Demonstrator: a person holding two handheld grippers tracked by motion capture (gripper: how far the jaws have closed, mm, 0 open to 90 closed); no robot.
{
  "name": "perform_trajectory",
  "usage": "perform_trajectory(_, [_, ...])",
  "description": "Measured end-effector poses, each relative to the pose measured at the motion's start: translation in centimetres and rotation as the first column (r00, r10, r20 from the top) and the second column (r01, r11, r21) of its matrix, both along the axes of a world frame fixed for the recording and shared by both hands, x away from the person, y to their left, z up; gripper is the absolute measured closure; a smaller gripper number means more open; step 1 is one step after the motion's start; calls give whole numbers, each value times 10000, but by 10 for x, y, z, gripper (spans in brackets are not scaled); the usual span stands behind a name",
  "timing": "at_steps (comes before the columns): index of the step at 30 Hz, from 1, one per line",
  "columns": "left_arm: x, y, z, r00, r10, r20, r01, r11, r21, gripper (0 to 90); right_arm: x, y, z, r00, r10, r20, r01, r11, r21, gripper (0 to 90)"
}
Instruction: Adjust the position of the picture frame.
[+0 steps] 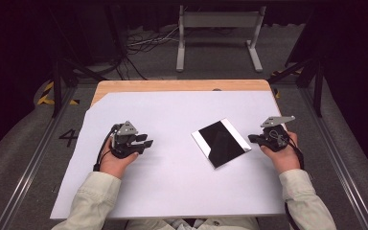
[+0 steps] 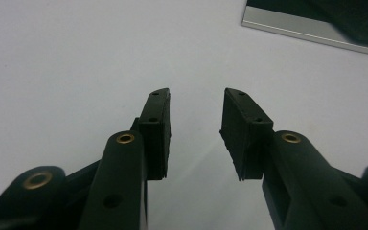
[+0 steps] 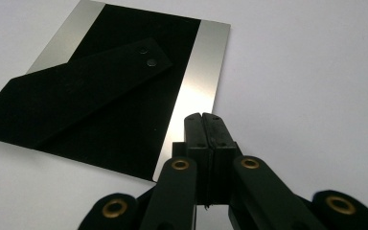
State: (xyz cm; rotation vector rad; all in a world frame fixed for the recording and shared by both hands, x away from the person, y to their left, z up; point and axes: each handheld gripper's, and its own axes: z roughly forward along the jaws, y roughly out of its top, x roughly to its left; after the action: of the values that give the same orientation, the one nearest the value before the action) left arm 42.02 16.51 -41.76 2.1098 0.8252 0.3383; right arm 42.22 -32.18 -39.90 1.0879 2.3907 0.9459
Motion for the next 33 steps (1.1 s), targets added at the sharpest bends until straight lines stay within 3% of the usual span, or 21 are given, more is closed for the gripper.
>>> perform_trajectory(5, [-1, -3, 2, 10000, -57, 1, 57, 10000, -39, 651, 7, 2, 0, 9998, -65, -176, 68, 9998, 183, 900])
perform_trajectory(15, [-1, 2, 1, 10000, 61, 29, -61, 9999, -110, 650, 42, 27, 2, 9988, 131, -476, -147, 9993, -332, 900])
perform_trajectory(23, [0, 5, 0, 9999, 91, -83, -93, 9998, -187, 646, 70, 43, 2, 9987, 1, -503, -30, 9984, -567, 900])
perform_trajectory(33, [1, 5, -1, 9998, -27, -181, 23, 9997, -249, 640, 95, 52, -8, 9963, -423, -753, 386, 9980, -497, 900])
